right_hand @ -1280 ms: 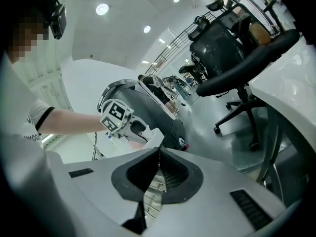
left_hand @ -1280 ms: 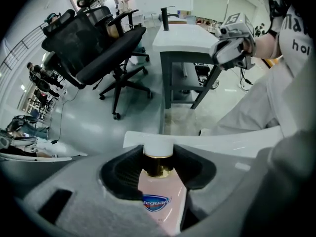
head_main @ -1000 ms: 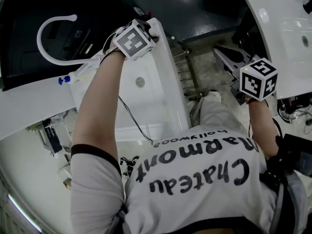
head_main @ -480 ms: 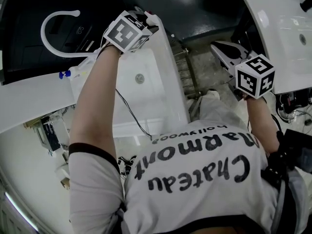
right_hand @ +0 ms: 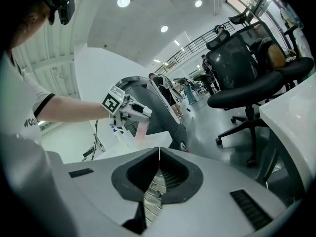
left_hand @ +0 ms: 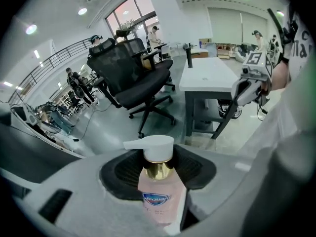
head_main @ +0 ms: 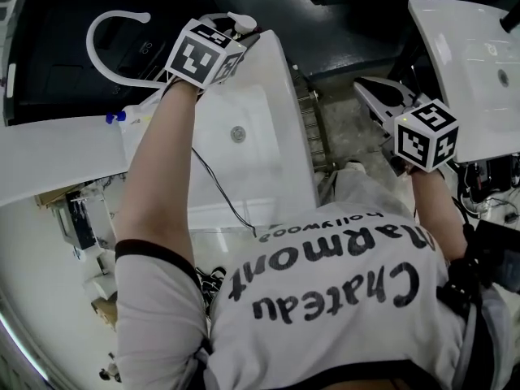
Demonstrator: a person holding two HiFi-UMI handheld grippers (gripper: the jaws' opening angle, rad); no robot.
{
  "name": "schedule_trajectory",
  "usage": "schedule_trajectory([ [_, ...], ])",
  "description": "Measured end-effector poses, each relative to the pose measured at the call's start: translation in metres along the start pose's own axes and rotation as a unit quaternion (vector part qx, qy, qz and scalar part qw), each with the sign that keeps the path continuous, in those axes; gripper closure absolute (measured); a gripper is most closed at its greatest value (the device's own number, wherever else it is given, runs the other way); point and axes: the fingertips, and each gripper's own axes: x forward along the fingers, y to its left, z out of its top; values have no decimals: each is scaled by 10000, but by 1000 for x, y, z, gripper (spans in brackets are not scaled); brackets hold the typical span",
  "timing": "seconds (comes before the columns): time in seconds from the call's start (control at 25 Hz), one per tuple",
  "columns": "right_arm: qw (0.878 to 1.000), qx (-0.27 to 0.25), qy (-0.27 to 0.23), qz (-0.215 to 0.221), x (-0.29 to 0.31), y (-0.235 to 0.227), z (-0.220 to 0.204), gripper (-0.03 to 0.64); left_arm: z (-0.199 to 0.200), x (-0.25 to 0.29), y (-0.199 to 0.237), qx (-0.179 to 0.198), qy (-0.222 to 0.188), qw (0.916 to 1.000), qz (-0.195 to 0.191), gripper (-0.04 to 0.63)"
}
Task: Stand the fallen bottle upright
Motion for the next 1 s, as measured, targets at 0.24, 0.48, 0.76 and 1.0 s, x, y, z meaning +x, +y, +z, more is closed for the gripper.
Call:
schedule_trajectory([
  [0.24, 10000, -55, 10, 10, 0, 9, 3, 600, 5, -22, 15, -403, -318, 9984, 244, 403],
  [0.48, 9999, -105, -9, 37, -1, 19, 6, 600, -2, -41, 31, -987, -647, 9912, 606, 403],
  [0.76, 9997, -203, 78, 82, 1, 31, 2, 600, -16, -61, 48, -1576, -1007, 9786, 853, 403],
  [1.0, 9994, -293, 146, 99, 3, 39, 4, 600, -24, -73, 53, -1703, -1480, 9665, 1222, 403],
])
